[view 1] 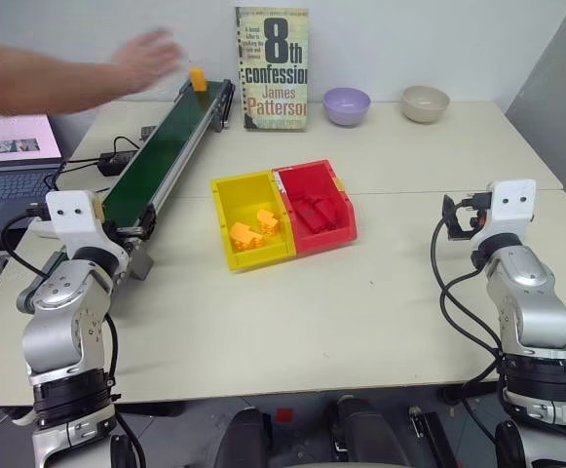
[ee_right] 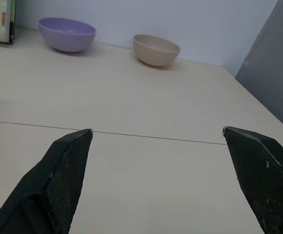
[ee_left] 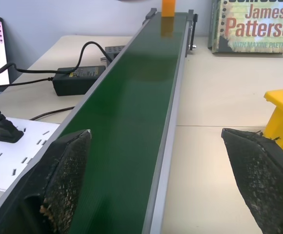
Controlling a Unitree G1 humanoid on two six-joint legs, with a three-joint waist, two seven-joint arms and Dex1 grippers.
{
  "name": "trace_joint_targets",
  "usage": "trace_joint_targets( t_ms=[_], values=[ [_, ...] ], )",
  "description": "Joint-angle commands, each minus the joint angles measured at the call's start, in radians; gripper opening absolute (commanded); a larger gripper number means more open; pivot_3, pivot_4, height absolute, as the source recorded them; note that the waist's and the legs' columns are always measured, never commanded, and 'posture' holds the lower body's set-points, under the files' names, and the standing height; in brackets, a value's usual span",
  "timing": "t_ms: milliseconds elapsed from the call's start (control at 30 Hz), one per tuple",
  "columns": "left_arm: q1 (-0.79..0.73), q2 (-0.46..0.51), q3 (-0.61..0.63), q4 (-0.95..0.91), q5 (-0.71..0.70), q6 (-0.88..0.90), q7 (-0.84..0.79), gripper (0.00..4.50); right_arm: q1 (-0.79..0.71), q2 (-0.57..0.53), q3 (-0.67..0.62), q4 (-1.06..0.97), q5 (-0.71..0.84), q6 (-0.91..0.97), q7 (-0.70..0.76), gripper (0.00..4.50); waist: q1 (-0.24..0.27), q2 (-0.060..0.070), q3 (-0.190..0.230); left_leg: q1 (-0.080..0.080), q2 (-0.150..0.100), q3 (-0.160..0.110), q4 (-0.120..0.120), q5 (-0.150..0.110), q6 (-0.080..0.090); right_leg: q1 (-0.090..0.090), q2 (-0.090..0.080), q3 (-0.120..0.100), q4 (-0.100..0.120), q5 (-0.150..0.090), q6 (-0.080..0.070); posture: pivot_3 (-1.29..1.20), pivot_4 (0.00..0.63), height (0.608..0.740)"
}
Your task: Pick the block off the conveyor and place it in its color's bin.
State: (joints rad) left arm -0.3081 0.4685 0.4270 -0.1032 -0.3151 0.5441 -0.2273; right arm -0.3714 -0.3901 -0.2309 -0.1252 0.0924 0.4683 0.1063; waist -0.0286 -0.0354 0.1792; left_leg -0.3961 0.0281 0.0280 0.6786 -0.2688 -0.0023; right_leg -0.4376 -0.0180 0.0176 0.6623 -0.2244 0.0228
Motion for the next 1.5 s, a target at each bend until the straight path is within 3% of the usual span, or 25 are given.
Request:
trace_joint_targets(
  t_ms=[33,733,900,1067,1167,1500],
  values=[
    [-0.007,0.008,-0.004,-0.03,-0.004,-0.016,-0.001,4.47,-0.015,-0.014,-0.018,-0.05,-0.003,0.0,-0.005,4.5,0.0,0.0,0.0,0.0,0.0,0.0,0.0,0.0,0.0,0.0,0.0,0.0,0.0,0.0,0.0,0.0,0.15,0.74],
    [0.003,0.026,0.042,-0.03,-0.019,-0.028,-0.007,4.47,-0.037,-0.021,0.007,-0.027,-0.015,-0.02,0.008,4.5,0.0,0.0,0.0,0.0,0.0,0.0,0.0,0.0,0.0,0.0,0.0,0.0,0.0,0.0,0.0,0.0,0.15,0.74],
    [-0.019,0.076,0.067,0.02,-0.039,-0.03,-0.049,4.47,-0.038,-0.026,0.035,-0.058,0.0,-0.008,0.043,4.5,0.0,0.0,0.0,0.0,0.0,0.0,0.0,0.0,0.0,0.0,0.0,0.0,0.0,0.0,0.0,0.0,0.15,0.74],
    [-0.058,0.153,0.068,0.122,-0.073,-0.04,-0.153,4.47,-0.059,-0.061,0.089,-0.083,0.063,-0.024,0.2,4.5,-0.001,0.0,0.0,0.0,0.0,0.0,0.0,0.0,0.0,0.0,0.0,-0.001,0.0,0.0,0.0,0.0,0.15,0.74],
    [-0.104,0.206,0.068,0.247,-0.069,-0.09,-0.222,4.47,-0.094,-0.089,0.118,-0.129,0.192,0.015,0.382,4.5,-0.001,0.0,0.0,0.0,0.0,0.0,0.0,0.0,0.0,0.0,0.001,-0.001,0.0,0.0,0.0,0.0,0.15,0.74],
    [-0.224,0.258,0.036,0.506,-0.046,-0.214,-0.323,4.47,-0.211,-0.175,0.193,-0.261,0.521,0.234,0.715,4.5,0.001,0.0,0.0,-0.003,0.001,-0.002,-0.001,0.0,0.0,-0.001,0.0,-0.003,-0.003,0.0,0.0,0.0,0.15,0.74]
  ],
)
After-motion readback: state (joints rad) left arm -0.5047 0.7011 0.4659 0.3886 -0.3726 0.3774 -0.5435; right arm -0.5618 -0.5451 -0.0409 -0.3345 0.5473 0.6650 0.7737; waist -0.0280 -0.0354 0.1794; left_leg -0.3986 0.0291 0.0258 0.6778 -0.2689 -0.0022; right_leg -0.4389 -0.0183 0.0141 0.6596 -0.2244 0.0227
